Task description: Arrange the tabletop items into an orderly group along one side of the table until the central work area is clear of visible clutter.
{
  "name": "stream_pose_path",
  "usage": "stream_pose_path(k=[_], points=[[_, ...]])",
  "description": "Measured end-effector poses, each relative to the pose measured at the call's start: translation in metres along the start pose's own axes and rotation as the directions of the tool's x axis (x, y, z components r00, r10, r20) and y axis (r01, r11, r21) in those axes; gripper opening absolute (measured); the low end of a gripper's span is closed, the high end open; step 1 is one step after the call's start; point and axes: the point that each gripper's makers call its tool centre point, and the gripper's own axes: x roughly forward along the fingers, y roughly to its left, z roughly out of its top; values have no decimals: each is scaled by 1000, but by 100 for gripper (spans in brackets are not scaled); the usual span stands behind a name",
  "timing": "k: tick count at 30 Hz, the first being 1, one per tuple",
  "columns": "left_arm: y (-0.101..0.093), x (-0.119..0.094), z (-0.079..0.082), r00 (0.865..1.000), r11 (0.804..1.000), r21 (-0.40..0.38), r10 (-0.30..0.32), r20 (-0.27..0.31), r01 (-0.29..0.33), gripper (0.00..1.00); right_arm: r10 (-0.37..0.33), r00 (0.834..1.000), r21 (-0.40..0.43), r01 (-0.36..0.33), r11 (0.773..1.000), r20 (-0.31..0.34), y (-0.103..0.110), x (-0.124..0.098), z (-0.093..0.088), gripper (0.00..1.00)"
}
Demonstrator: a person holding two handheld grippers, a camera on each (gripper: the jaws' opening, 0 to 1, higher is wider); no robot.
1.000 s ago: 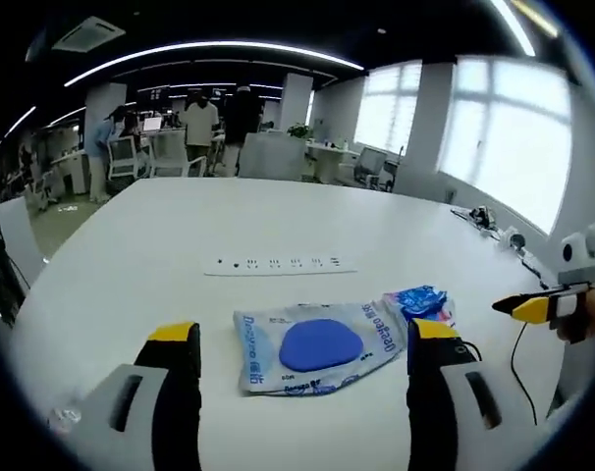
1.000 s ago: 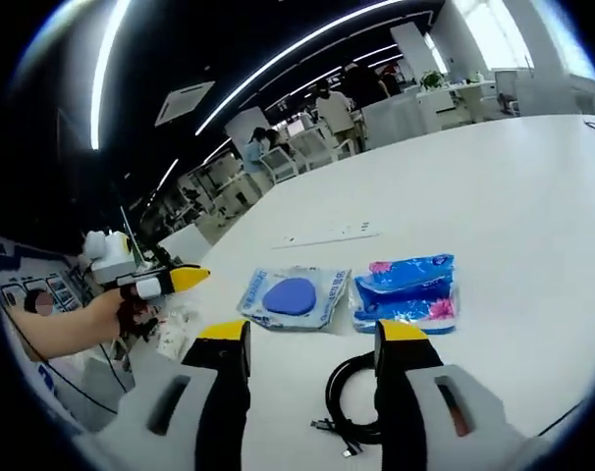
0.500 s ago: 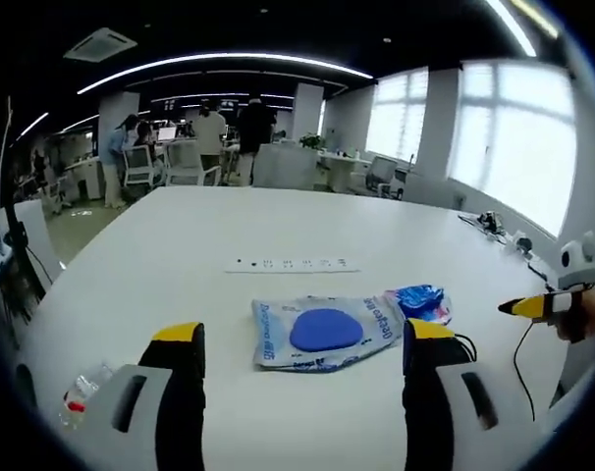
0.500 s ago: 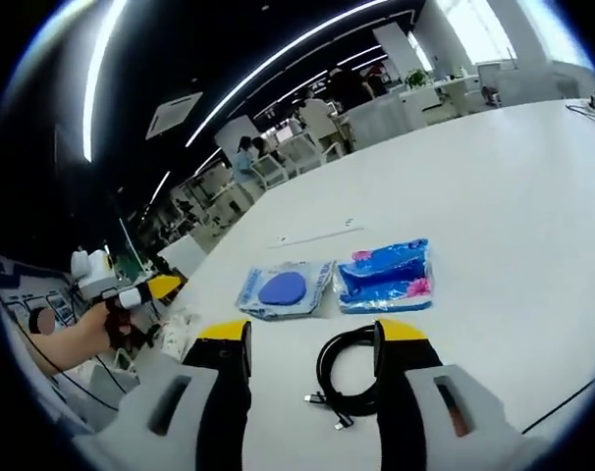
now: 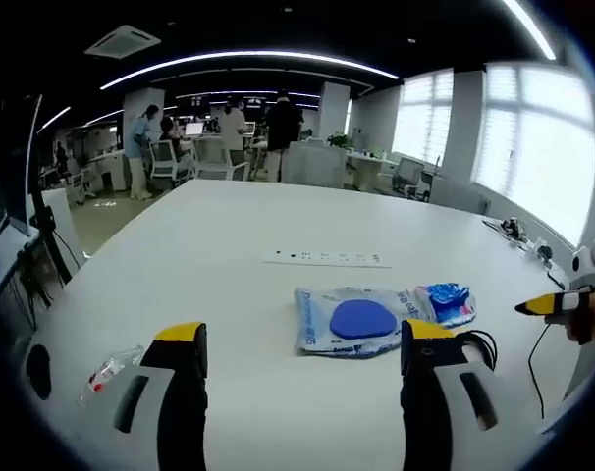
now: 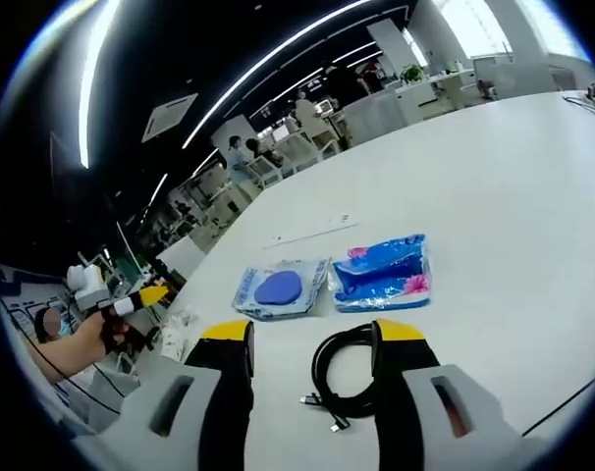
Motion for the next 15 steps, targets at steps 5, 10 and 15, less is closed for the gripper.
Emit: stream_pose_path(k=[5, 10, 15], points=[[28, -24, -15, 995, 992, -72, 99, -12, -100, 81, -15, 1000, 13, 15, 1000, -9, -7, -3, -4, 45], [52, -40, -32, 986, 980, -111, 163, -33, -166, 79, -16, 1000, 18, 16, 1000, -27, -7, -3, -9, 44], [64, -47, -37, 980, 971, -131, 194, -48, -199, 79, -2, 999, 9, 2, 1000, -37, 0, 0, -10, 43]])
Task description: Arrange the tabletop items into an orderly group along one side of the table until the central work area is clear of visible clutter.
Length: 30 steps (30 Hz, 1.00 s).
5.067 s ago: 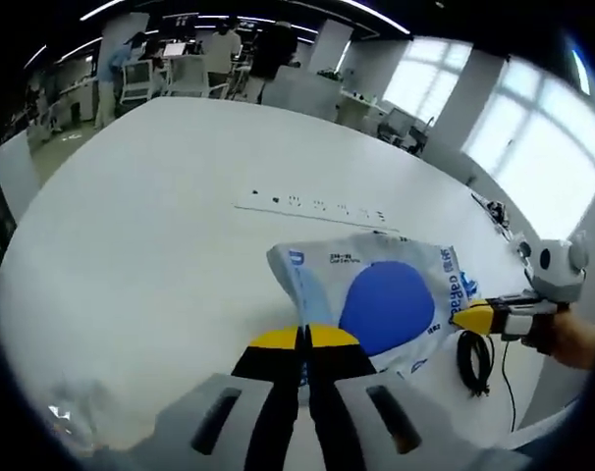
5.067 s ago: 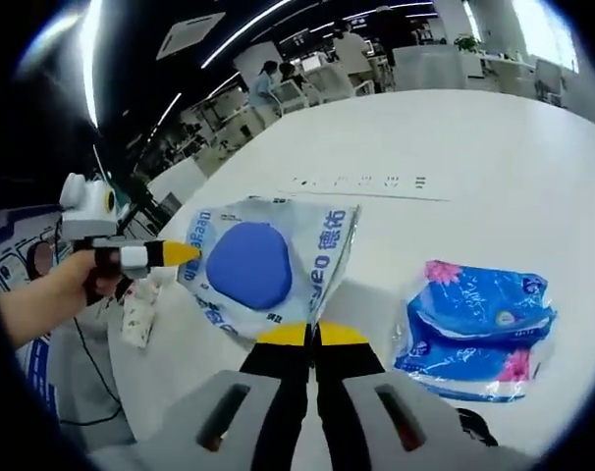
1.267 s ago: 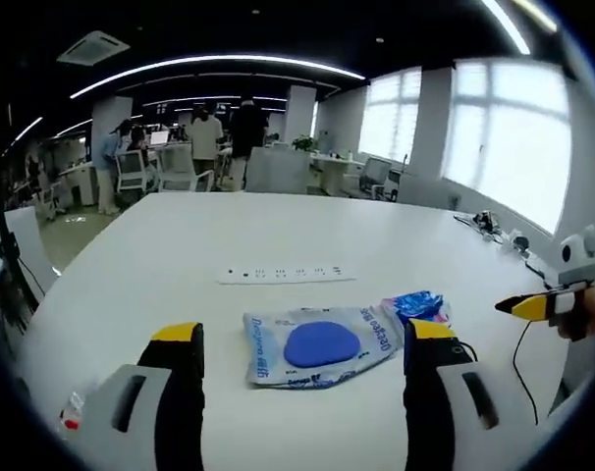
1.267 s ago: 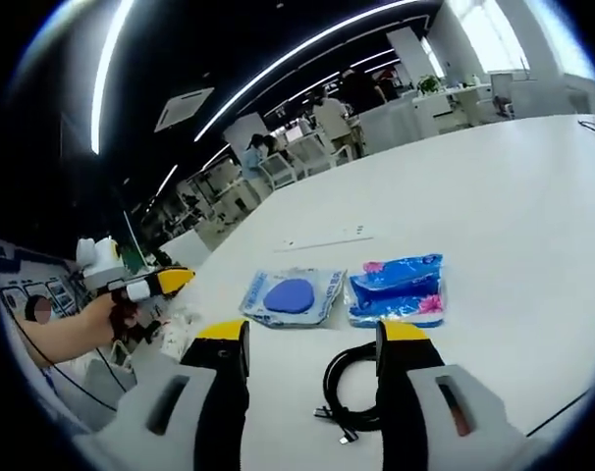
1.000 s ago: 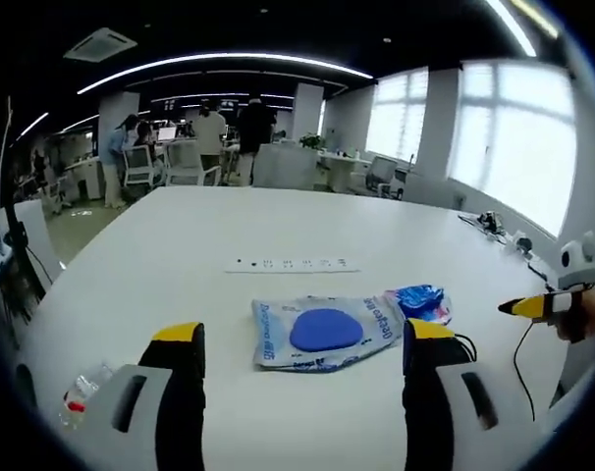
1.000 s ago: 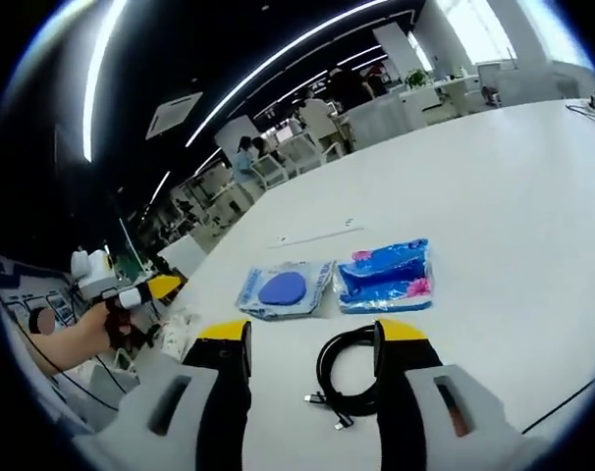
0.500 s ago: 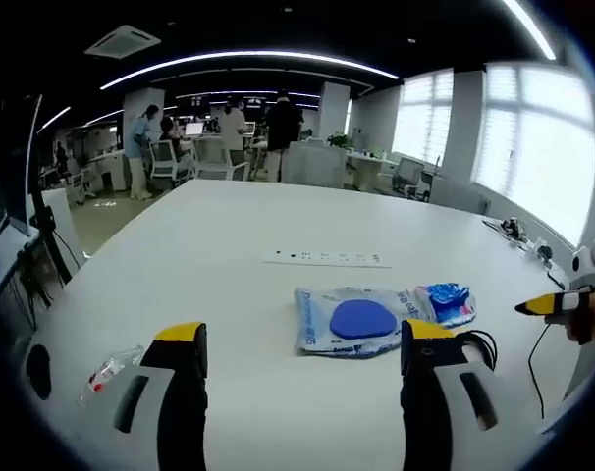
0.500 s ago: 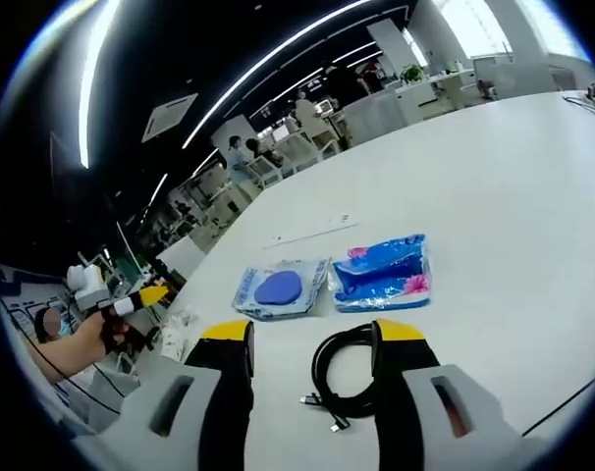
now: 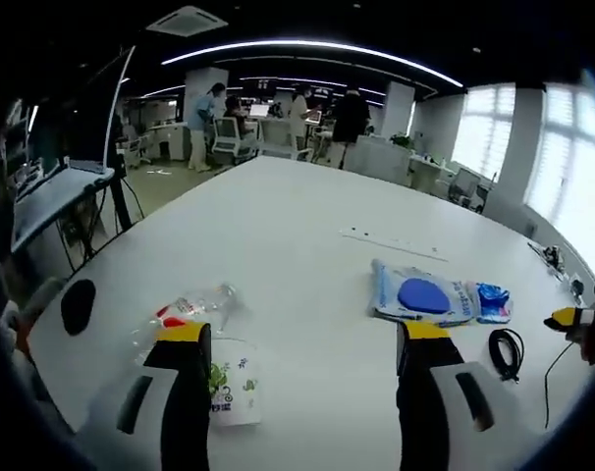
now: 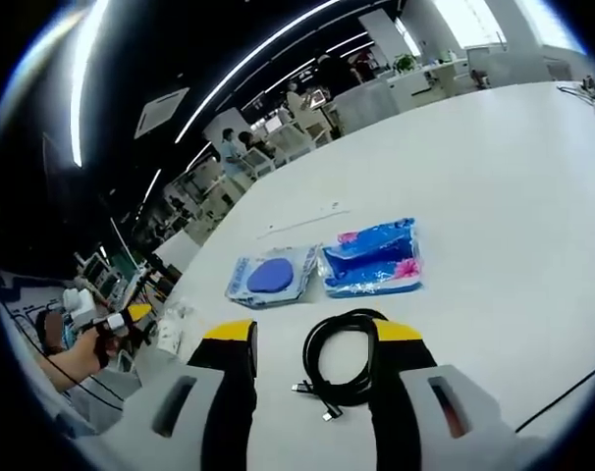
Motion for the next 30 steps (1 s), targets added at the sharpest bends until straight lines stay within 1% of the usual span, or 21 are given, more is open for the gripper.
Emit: stream_pose_path(k=[4, 5, 7, 10, 12, 13, 14, 16, 17, 21, 24, 26, 28, 30], points=[[4, 0, -3, 1000, 1000, -6, 16, -10, -16, 79, 16, 1000, -12, -16, 1000, 0, 5, 2, 1, 43], [6, 1, -5, 1000, 1000, -18, 23, -15, -23, 80, 18, 1000, -13, -18, 1000, -1, 6, 2, 1, 43], [12, 4, -13, 998, 998, -50, 42, -42, -44, 81, 18, 1000, -13, -18, 1000, -4, 6, 1, -1, 43], [19, 4, -19, 996, 996, -54, 66, -57, -70, 80, 14, 1000, -10, -14, 1000, -6, 5, -2, -4, 42], [25, 5, -24, 993, 994, -55, 86, -77, -90, 80, 7, 1000, -7, -7, 1000, -5, 2, -5, -5, 42], [30, 6, -29, 991, 993, -58, 96, -98, -102, 80, 4, 1000, -5, -4, 1000, -4, 1, -7, -5, 42], [31, 7, -30, 990, 993, -61, 99, -104, -105, 80, 1, 1000, -3, -1, 1000, -3, 0, -8, -5, 42], [37, 10, -36, 985, 990, -77, 107, -138, -118, 80, -4, 1000, 3, 4, 1000, -2, -2, -9, -6, 42], [39, 12, -39, 981, 988, -83, 113, -156, -127, 79, -6, 1000, 7, 6, 1000, -2, -3, -10, -7, 42], [43, 16, -45, 976, 986, -92, 121, -181, -140, 74, -9, 1000, 15, 9, 1000, -2, -4, -12, -10, 42], [47, 19, -55, 967, 983, -104, 128, -221, -154, 71, -9, 1000, 25, 9, 1000, 0, -3, -14, -11, 41], [50, 21, -60, 964, 979, -128, 128, -232, -161, 68, -10, 1000, 32, 10, 999, 2, -3, -15, -11, 41], [53, 21, -63, 960, 975, -135, 139, -243, -176, 66, -9, 1000, 29, 9, 1000, 5, -3, -16, -10, 41], [55, 21, -66, 957, 974, -137, 143, -252, -182, 61, -11, 1000, 27, 11, 1000, 5, -3, -17, -10, 41]])
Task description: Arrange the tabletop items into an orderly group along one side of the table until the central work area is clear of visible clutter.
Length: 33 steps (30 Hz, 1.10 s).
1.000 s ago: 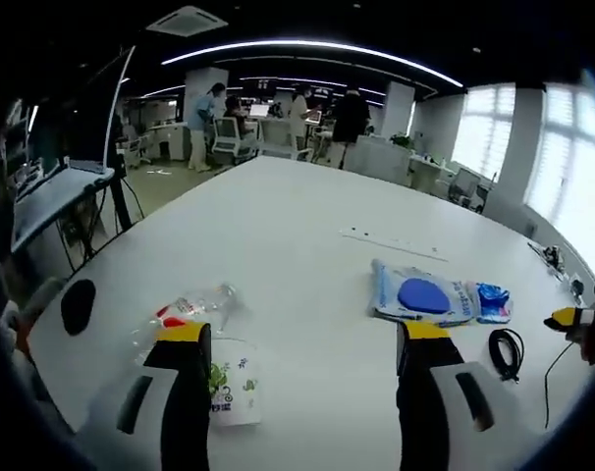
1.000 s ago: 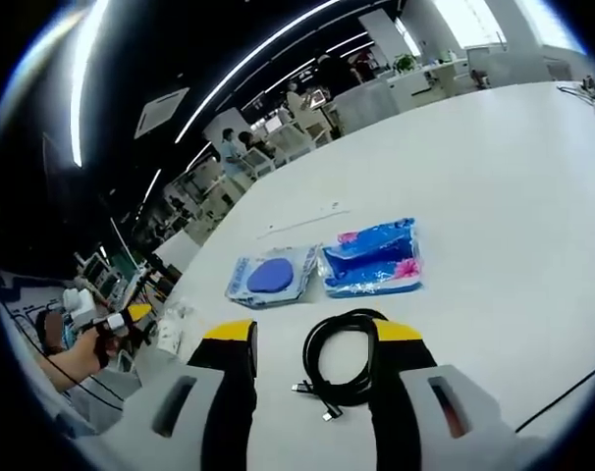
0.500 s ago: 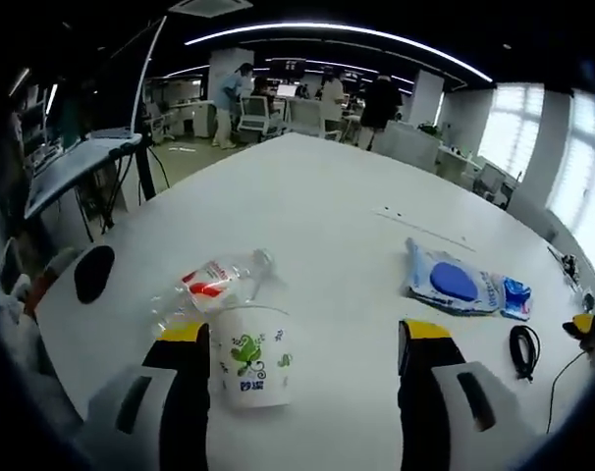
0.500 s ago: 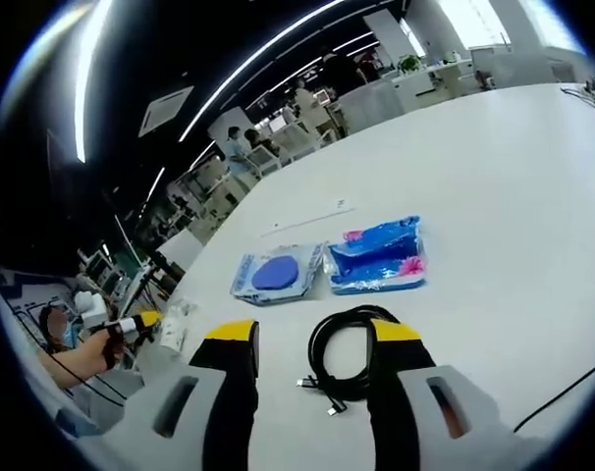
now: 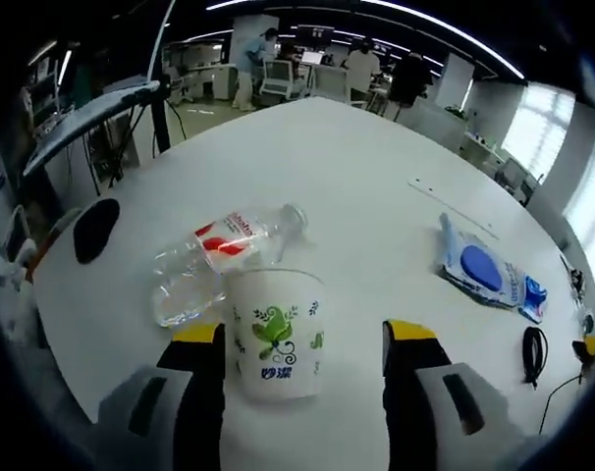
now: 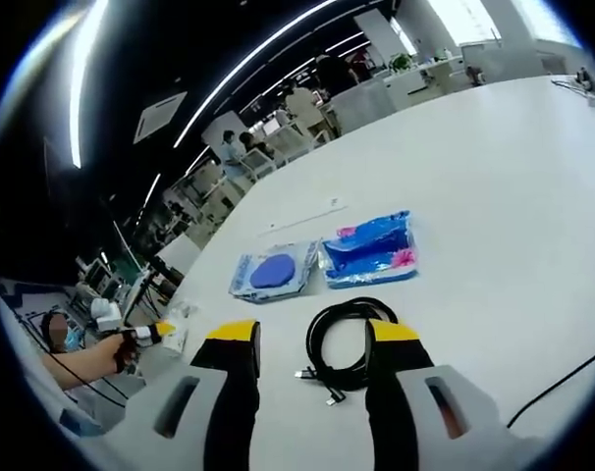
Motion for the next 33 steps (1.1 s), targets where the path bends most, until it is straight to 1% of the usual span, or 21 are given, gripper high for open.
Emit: stream_pose_path(k=[3, 4, 6, 7, 9, 14, 15, 16, 17, 20, 21, 23, 24, 25, 26, 28, 29, 30, 31, 33], points=[[-1, 2, -5, 1000, 1000, 3, -10, -23, 10, 49, -1, 1000, 10, 1, 1000, 2, -1, -1, 0, 41], [0, 2, -9, 999, 1000, 9, -8, -38, 8, 46, 0, 1000, 15, 0, 1000, 4, -1, -1, 0, 40], [1, 2, -11, 999, 1000, 18, -6, -48, 7, 37, 0, 1000, 20, 0, 1000, 4, -1, -1, 0, 40], [1, 2, -12, 999, 1000, 18, -8, -46, 9, 38, 0, 1000, 19, 0, 1000, 3, -1, -1, -1, 40], [1, 3, -15, 998, 1000, -1, -15, -54, 15, 37, 3, 1000, 20, -3, 1000, 2, 1, -2, -2, 40], [-3, 4, -16, 998, 999, -13, -34, -58, 33, 34, 6, 1000, 19, -6, 1000, -2, 2, -2, -4, 40], [-8, 3, -16, 997, 998, -35, -58, -50, 56, 34, 7, 1000, 20, -7, 1000, -1, 2, -2, -4, 40], [-11, 3, -16, 997, 997, -43, -68, -47, 66, 34, 7, 1000, 21, -7, 1000, -1, 2, -2, -4, 40], [-14, 1, -15, 996, 996, -41, -75, -40, 74, 33, 7, 1000, 21, -7, 1000, 0, 2, -3, -3, 40], [-32, -6, -9, 991, 991, -34, -131, 0, 130, 33, 7, 1000, 23, -7, 1000, 2, 2, -2, -3, 40], [-35, -7, -8, 990, 990, -34, -139, 6, 139, 33, 8, 1000, 25, -8, 1000, 4, 2, -3, -2, 40], [-50, -11, -2, 981, 981, -31, -189, 41, 190, 33, 12, 1000, 29, -12, 999, 6, 3, -2, -1, 40], [-63, -14, 2, 970, 972, -21, -232, 67, 234, 33, 15, 1000, 30, -15, 999, 7, 5, -1, -1, 40], [-72, -17, 4, 961, 964, -14, -265, 80, 267, 33, 18, 1000, 28, -18, 999, 7, 5, -1, -1, 40], [-85, -21, 7, 946, 951, 6, -309, 97, 310, 33, 22, 1000, 25, -22, 999, 5, 7, 0, -1, 40], [-99, -25, 10, 930, 937, 47, -350, 109, 347, 33, 31, 1000, 21, -31, 999, 1, 10, 2, -2, 40], [-110, -28, 11, 917, 925, 65, -381, 116, 375, 33, 34, 999, 19, -34, 999, -2, 11, 2, -3, 40], [-117, -30, 13, 909, 917, 70, -399, 123, 393, 33, 37, 999, 17, -37, 999, -5, 12, 2, -4, 40], [-128, -34, 14, 894, 904, 74, -428, 132, 422, 33, 43, 999, 16, -43, 999, -10, 14, 3, -6, 40], [-142, -39, 16, 874, 885, 85, -465, 143, 457, 33, 50, 999, 16, -50, 999, -15, 17, 3, -7, 40]])
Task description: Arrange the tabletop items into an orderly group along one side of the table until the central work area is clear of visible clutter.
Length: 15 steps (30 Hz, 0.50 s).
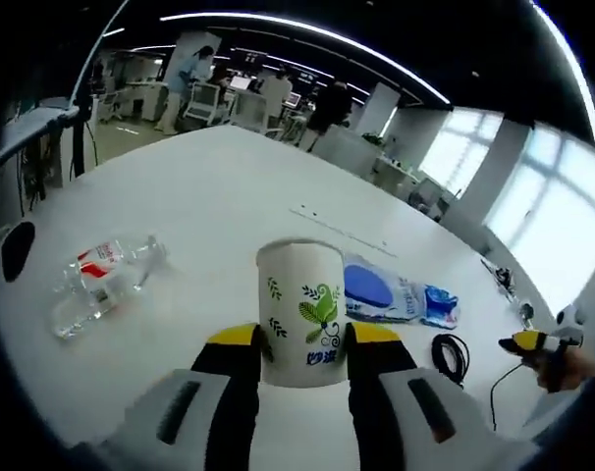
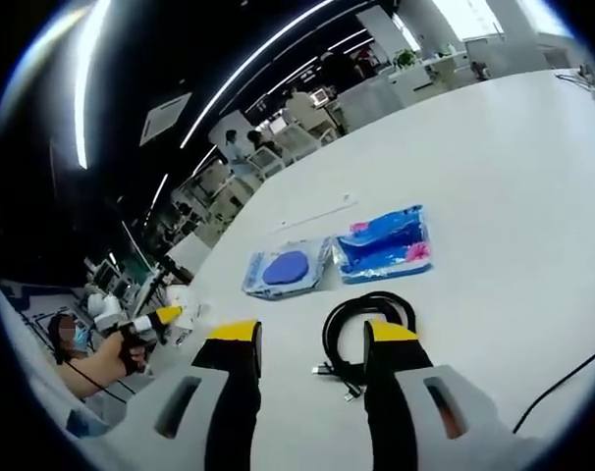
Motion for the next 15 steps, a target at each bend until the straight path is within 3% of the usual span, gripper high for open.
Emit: stream_pose_path(k=[2, 5, 10, 14, 15], points=[[-15, 2, 1, 999, 999, 11, -41, 4, 41, 33, 7, 1000, 0, -7, 1000, -3, 2, 1, -1, 40], [-40, 7, 0, 988, 988, -14, -153, 3, 153, 33, 18, 1000, 0, -18, 1000, -6, 6, 2, 0, 40], [-79, 1, 4, 957, 958, -6, -287, 36, 287, 33, 71, 997, 8, -71, 997, -8, 20, 6, 3, 42], [-112, -10, 12, 905, 906, -25, -420, 69, 423, 34, 145, 989, 30, -145, 989, -2, 40, 11, 7, 45], [-126, -15, 13, 872, 871, -51, -484, 69, 488, 34, 165, 986, 40, -165, 986, 2, 45, 11, 8, 46]])
